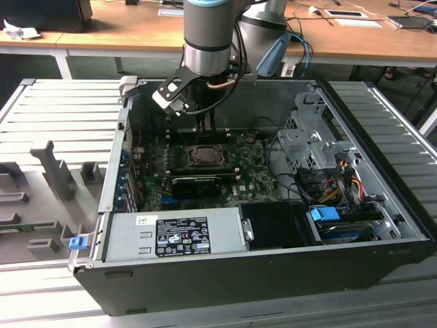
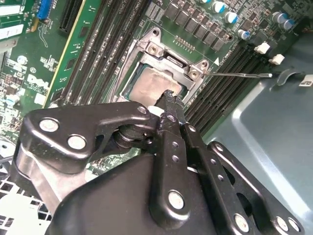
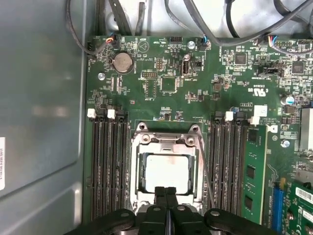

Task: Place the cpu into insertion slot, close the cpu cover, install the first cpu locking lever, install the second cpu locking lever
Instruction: 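Install the first cpu locking lever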

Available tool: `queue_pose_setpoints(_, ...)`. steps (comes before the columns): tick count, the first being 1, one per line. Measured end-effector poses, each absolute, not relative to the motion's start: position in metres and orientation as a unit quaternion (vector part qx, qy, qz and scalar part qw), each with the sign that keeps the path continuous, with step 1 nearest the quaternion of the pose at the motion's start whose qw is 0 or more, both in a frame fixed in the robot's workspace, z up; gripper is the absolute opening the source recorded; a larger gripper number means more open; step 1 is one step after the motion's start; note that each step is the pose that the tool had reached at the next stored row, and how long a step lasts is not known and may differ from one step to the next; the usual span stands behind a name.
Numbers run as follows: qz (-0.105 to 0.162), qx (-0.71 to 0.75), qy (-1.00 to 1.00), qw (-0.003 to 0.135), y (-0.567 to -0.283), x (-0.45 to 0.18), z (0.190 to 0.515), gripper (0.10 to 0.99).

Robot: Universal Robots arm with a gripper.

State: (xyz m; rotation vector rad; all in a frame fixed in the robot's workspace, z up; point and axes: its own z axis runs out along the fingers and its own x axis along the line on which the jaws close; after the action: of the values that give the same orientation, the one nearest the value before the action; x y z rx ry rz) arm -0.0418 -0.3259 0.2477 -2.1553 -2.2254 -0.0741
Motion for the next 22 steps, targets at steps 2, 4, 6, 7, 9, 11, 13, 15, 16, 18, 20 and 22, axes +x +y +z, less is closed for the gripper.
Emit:
queue_pose_setpoints(2,-0.024,-0.695,-0.718,0.021,-0.326,-0.042,0.256,0.106)
queue_pose_setpoints(4,-0.024,-0.695,-0.718,0.021,-0.326,-0.042,0.262,0.106)
queue_pose_setpoints(6,-0.024,-0.691,-0.722,0.021,-0.326,-0.042,0.262,0.106)
queue_pose_setpoints(7,-0.024,-0.680,-0.732,0.022,-0.326,-0.042,0.262,0.106)
queue_pose_setpoints(9,-0.023,-0.665,-0.746,0.022,-0.326,-0.042,0.262,0.106)
queue_pose_setpoints(11,-0.022,-0.635,-0.772,0.023,-0.326,-0.042,0.262,0.106)
queue_pose_setpoints(13,-0.022,-0.619,-0.785,0.023,-0.326,-0.042,0.262,0.106)
queue_pose_setpoints(15,-0.021,-0.609,-0.792,0.024,-0.326,-0.042,0.262,0.106)
queue_pose_setpoints(16,-0.021,-0.603,-0.797,0.024,-0.326,-0.042,0.262,0.106)
queue_pose_setpoints(18,-0.021,-0.592,-0.805,0.024,-0.326,-0.042,0.262,0.106)
queue_pose_setpoints(20,-0.020,-0.582,-0.813,0.024,-0.326,-0.042,0.262,0.106)
queue_pose_setpoints(22,-0.020,-0.573,-0.819,0.025,-0.326,-0.042,0.262,0.106)
